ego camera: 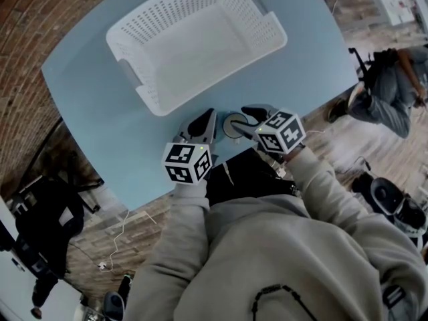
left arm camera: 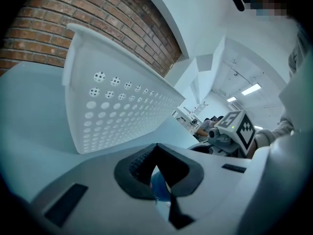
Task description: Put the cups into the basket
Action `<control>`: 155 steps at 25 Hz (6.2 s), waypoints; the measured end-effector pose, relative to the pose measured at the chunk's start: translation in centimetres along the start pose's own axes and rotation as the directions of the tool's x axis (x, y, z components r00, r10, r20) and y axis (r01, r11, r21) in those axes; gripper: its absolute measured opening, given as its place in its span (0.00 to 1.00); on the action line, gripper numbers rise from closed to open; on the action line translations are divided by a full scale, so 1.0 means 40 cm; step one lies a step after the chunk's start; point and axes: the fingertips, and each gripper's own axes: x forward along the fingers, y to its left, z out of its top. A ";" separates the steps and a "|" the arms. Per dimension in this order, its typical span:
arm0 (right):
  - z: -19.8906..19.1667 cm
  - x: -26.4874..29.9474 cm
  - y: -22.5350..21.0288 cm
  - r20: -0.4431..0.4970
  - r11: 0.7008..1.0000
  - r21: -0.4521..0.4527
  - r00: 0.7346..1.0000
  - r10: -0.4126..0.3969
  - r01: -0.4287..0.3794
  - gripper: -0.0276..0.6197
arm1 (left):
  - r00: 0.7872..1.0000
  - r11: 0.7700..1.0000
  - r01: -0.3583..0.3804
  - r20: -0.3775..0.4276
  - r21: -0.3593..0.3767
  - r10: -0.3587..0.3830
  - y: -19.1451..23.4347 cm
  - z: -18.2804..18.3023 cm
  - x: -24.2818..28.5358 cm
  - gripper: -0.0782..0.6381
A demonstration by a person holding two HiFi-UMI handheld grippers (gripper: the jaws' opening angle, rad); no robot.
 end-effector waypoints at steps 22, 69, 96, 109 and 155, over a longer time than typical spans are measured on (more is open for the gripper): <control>-0.033 0.031 -0.076 -0.137 0.960 -0.198 0.964 -0.227 0.198 0.12 | 1.000 1.000 0.005 -0.021 -0.014 -0.006 0.022 -0.021 0.009 0.10; 0.567 -0.301 0.250 0.176 0.823 -0.524 0.974 -0.146 0.218 0.11 | 0.964 0.950 -0.073 0.264 0.302 -0.010 -0.103 0.527 -0.222 0.10; 0.729 -0.089 0.086 0.033 0.842 -0.522 0.990 -0.135 0.133 0.11 | 0.961 0.985 -0.104 0.269 0.135 0.065 0.071 0.669 -0.151 0.10; 0.700 0.185 -0.130 -0.176 0.881 -0.468 0.971 -0.165 0.065 0.11 | 0.981 0.997 -0.072 0.182 0.029 0.065 0.194 0.652 -0.008 0.10; 0.755 0.124 -0.066 0.059 0.927 -0.373 0.998 -0.009 0.030 0.25 | 0.965 0.998 -0.031 0.262 0.055 0.015 0.145 0.685 -0.085 0.10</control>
